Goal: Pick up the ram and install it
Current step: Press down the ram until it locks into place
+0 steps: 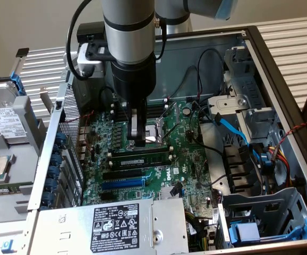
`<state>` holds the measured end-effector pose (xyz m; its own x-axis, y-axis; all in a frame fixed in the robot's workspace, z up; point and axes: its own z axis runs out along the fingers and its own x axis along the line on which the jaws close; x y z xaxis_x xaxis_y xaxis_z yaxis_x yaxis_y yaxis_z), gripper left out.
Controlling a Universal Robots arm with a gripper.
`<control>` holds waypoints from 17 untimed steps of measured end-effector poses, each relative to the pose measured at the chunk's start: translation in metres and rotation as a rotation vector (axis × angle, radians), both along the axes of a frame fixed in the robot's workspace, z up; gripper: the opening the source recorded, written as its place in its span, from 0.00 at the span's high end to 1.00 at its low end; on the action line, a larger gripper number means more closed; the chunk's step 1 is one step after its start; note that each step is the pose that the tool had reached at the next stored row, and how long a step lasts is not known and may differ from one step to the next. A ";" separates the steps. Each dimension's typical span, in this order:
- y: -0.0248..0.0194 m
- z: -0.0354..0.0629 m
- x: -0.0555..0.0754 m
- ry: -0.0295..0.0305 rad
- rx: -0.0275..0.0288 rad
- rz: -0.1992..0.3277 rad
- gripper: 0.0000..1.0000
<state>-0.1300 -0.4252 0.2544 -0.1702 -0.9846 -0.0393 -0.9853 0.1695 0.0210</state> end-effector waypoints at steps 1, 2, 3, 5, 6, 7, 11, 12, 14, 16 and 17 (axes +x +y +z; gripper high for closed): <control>0.0000 0.0000 0.000 0.0001 0.0000 -0.016 0.89; 0.0000 -0.0001 0.000 0.0000 0.0000 -0.031 0.89; 0.0000 -0.0001 0.000 0.0000 0.0000 -0.048 0.89; 0.0000 -0.0002 0.000 0.0000 0.0000 -0.078 0.89; 0.0000 -0.0002 0.000 0.0000 0.0000 -0.093 0.89; 0.0000 -0.0002 0.000 0.0000 0.0000 -0.108 0.89; 0.0000 -0.0002 0.000 0.0000 0.0000 -0.170 0.89; 0.0000 -0.0002 0.000 0.0000 0.0000 -0.184 0.89; 0.0000 -0.0002 0.000 0.0000 0.0000 -0.214 0.89; 0.0000 -0.0003 0.000 0.0000 0.0000 -0.245 0.89; 0.0000 -0.0003 0.000 0.0000 0.0000 -0.259 0.89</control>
